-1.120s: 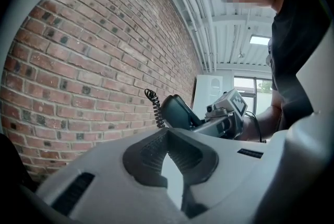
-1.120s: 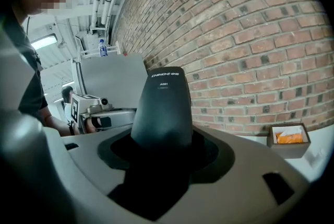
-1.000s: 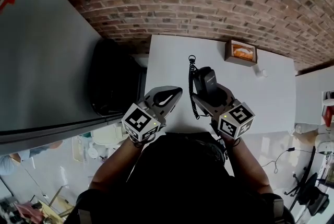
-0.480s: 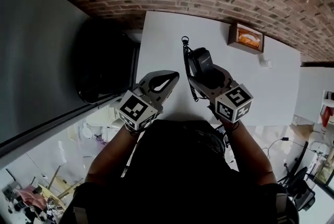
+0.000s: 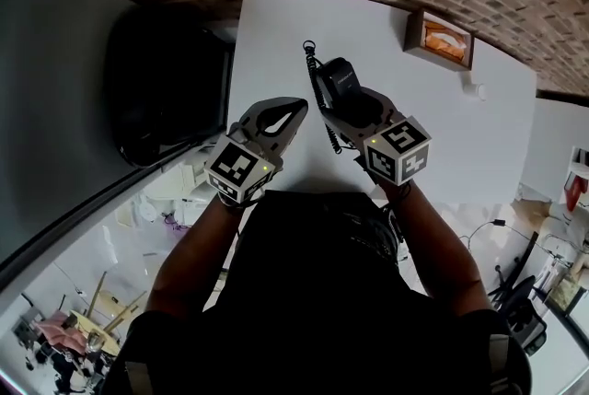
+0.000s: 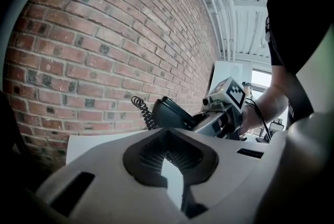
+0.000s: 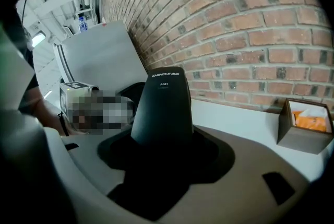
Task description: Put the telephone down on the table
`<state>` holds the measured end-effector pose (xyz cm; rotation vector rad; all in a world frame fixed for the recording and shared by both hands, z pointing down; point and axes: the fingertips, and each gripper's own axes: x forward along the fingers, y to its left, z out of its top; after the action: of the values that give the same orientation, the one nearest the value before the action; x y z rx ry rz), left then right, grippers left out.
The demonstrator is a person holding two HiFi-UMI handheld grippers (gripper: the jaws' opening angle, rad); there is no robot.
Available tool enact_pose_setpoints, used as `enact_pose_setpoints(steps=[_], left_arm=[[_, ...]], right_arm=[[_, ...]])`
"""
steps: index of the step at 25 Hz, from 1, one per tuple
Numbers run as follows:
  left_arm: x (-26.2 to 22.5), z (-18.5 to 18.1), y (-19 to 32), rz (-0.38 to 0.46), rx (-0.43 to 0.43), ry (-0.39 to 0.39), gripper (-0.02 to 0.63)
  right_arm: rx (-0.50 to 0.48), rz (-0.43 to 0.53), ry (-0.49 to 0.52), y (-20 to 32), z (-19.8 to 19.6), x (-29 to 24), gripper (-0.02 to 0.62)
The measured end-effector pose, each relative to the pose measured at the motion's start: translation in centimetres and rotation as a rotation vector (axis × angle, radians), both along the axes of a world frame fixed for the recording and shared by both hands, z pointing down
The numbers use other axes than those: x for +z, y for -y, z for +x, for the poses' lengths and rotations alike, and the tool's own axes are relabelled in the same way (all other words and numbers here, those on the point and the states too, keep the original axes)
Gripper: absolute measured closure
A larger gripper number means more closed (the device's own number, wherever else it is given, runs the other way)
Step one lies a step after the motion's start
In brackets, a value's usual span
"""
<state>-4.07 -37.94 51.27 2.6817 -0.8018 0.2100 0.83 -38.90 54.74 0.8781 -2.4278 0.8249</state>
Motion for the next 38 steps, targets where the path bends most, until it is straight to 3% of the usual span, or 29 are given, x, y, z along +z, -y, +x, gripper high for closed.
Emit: enact_pose_setpoints(steps=[5,22,38], left_arm=[[2.5,-0.2,0.4,-0.061,-0.017,0.004,0.598],[4.7,0.0,-0.1,-0.096,-0.028,0.014,0.598],[6.3,-0.7,-1.1,-0.146,-0.074,0.024,0.598]], right_arm=[[-0.009,-0.056,-0.013,0.0,-0.2,2.9,0.322],[-0.082,-0.205,-0.188,-2.1,0.2,15.0,0.321],[-0.091,-0.251,-0.288,-2.6,0.9,20.5,0.321]])
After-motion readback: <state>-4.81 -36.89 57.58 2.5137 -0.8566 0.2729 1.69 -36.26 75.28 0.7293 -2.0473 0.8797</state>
